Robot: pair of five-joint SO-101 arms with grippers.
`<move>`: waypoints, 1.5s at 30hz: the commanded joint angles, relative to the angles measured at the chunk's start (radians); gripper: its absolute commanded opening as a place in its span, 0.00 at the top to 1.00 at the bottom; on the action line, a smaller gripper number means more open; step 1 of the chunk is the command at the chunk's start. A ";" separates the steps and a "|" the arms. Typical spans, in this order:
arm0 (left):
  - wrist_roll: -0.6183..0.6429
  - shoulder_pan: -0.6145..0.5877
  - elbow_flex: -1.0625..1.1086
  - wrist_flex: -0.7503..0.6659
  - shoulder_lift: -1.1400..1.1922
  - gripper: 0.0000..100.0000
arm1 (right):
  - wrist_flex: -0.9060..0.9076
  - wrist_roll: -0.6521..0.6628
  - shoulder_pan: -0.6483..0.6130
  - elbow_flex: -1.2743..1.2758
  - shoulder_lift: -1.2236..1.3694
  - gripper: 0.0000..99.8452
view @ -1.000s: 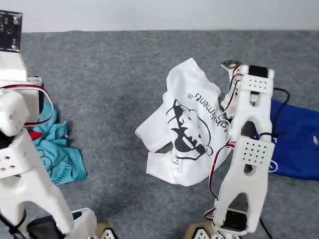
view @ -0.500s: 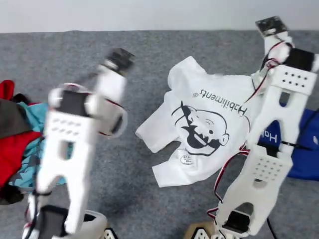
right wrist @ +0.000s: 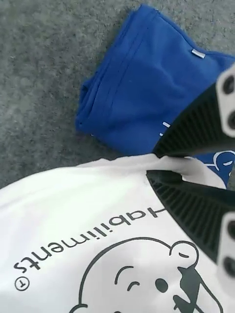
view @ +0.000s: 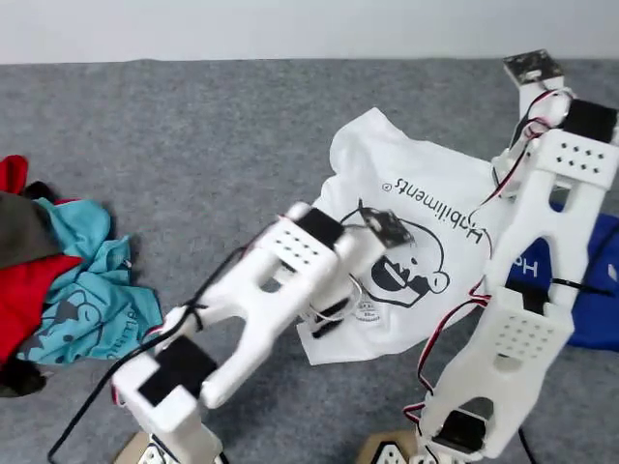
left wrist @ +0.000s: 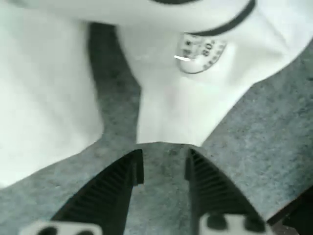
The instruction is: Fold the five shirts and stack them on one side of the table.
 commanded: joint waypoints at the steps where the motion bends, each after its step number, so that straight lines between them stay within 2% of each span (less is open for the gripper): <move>1: 0.011 0.038 -0.002 -0.018 0.023 0.82 | 0.042 0.000 0.012 -0.008 -0.081 0.99; 4: 0.011 0.066 -0.002 -0.021 0.078 0.80 | 0.042 0.000 0.012 -0.008 -0.081 0.99; 10: 0.011 0.071 -0.005 -0.124 0.242 0.80 | 0.041 -0.002 0.010 0.002 -0.084 0.99; 12: 0.011 0.068 -0.038 -0.126 0.281 0.84 | 0.041 -0.002 0.012 0.002 -0.087 0.99; 15: 0.006 0.048 -0.110 -0.080 0.285 0.99 | 0.041 0.000 0.013 0.002 -0.090 0.99; 17: 0.009 0.021 -0.166 -0.018 0.270 0.99 | 0.041 0.000 0.021 -0.002 -0.091 0.99; 27: 0.006 -0.127 -0.271 0.183 -0.133 1.00 | 0.041 0.005 0.024 -0.005 -0.243 0.99; 34: 0.006 -0.242 -0.168 0.190 -0.491 1.00 | 0.038 0.006 -0.008 -0.005 -0.381 0.99; 37: -0.040 -0.328 -0.131 0.190 -0.617 1.00 | 0.035 0.005 -0.050 0.000 -0.381 0.99; 42: -0.106 -0.473 -0.065 0.190 -0.677 1.00 | -0.007 -0.017 -0.122 0.000 -0.292 0.99; 45: -0.160 -0.486 0.044 0.190 -0.674 1.00 | -0.079 -0.078 -0.154 0.000 -0.188 0.99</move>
